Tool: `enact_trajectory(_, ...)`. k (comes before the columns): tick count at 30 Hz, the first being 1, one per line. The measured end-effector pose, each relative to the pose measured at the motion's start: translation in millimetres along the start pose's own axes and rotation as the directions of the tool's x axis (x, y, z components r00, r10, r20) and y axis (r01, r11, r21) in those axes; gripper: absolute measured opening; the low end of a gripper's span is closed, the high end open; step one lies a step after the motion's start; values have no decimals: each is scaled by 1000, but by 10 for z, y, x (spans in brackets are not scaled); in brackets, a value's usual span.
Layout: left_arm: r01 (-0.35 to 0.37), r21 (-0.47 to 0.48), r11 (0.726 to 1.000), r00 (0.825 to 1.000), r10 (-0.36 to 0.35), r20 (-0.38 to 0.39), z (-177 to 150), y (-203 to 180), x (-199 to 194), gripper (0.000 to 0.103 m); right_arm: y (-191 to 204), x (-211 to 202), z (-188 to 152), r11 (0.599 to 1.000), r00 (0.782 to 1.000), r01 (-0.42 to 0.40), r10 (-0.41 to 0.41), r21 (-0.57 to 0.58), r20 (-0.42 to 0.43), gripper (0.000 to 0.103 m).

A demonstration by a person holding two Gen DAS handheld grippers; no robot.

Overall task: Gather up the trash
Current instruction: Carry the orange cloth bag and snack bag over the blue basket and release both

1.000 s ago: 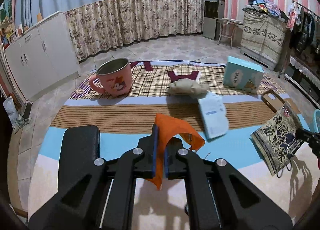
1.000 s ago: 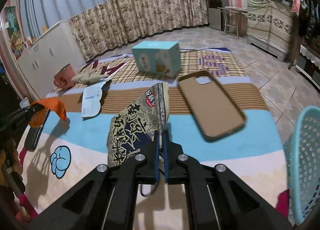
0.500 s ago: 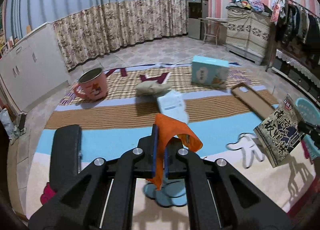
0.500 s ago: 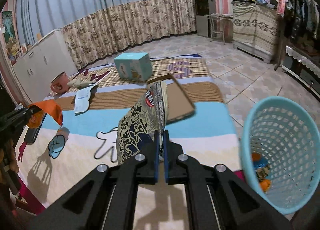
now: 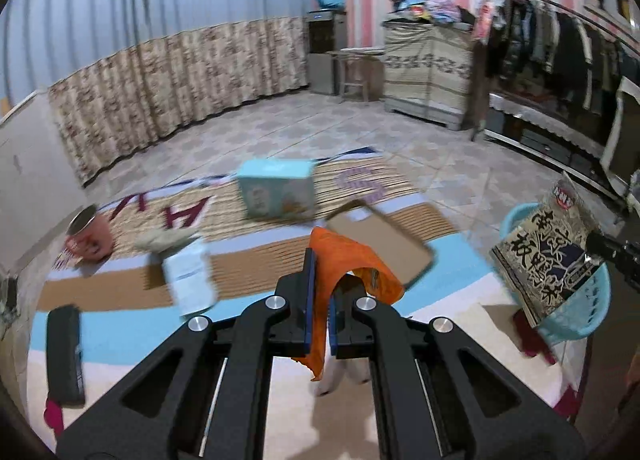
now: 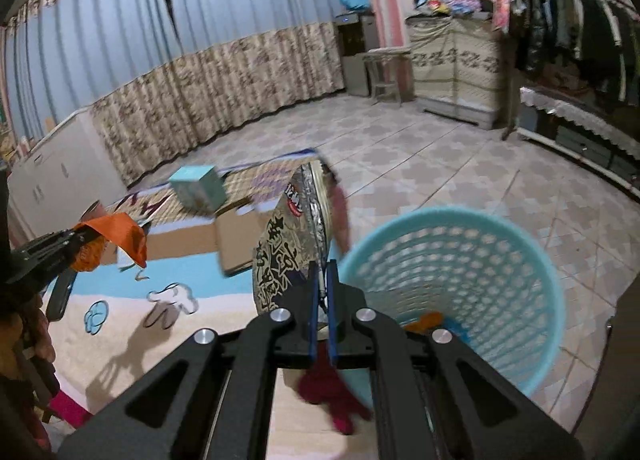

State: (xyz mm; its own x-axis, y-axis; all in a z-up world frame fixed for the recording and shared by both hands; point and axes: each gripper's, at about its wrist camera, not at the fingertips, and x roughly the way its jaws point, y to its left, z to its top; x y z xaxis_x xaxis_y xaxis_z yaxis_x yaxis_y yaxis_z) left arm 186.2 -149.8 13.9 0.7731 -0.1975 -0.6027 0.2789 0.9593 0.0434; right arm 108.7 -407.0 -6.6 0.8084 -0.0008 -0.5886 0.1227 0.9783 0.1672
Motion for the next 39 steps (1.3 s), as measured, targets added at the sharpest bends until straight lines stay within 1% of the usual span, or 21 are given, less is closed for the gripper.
enact_trajectory(4, 58, 44, 997, 998, -59, 15, 110, -457, 52, 4, -352, -134, 66, 998, 998, 60, -61, 31, 25, 4)
enact_trajectory(8, 114, 74, 991, 993, -115, 21, 181, -834, 96, 4, -639, -198, 85, 993, 994, 106, -108, 56, 31, 4)
enact_trajectory(10, 156, 81, 984, 987, -158, 18, 212, -1031, 130, 4, -778, -218, 81, 988, 989, 141, -144, 60, 32, 4)
enact_trajectory(17, 231, 119, 966, 972, -234, 9, 259, -1568, 260, 4, -1102, -203, 52, 975, 977, 207, -210, 86, 24, 4)
enact_trajectory(20, 255, 129, 958, 966, -257, -2, 249, -1700, 307, 4, -1218, -180, 30, 967, 971, 236, -239, 92, 19, 4)
enact_trajectory(25, 301, 147, 942, 954, -300, -29, 208, -1938, 413, 4, -1360, -139, -16, 962, 967, 250, -253, 110, 11, 4)
enact_trajectory(28, 307, 164, 938, 952, -304, -42, 176, -2064, 487, 4, -1424, -107, -62, 959, 966, 255, -258, 121, 3, 4)
enact_trajectory(32, 306, 176, 936, 952, -302, -51, 112, -2123, 563, 4, -1462, -56, -117, 956, 963, 268, -268, 119, -13, 4)
enact_trajectory(33, 311, 177, 934, 950, -307, -52, 104, -2124, 570, 7, -1451, -51, -118, 955, 963, 270, -270, 121, -14, 4)
enact_trajectory(34, 312, 179, 933, 950, -308, -51, 94, -2130, 572, 16, -1458, -46, -126, 955, 963, 270, -270, 125, -15, 4)
enact_trajectory(35, 300, 182, 936, 954, -297, -46, 84, -2129, 573, 22, -1469, -41, -131, 954, 963, 270, -270, 128, -16, 4)
enact_trajectory(36, 291, 181, 939, 957, -289, -39, 85, -2134, 574, 33, -1478, -37, -134, 954, 963, 271, -271, 130, -17, 4)
enact_trajectory(37, 288, 178, 941, 957, -287, -33, 85, -2127, 571, 38, -1484, -34, -134, 954, 962, 271, -271, 131, -17, 4)
enact_trajectory(39, 294, 170, 941, 956, -293, -29, 90, -2093, 563, 41, -1494, -38, -133, 954, 963, 269, -270, 131, -16, 4)
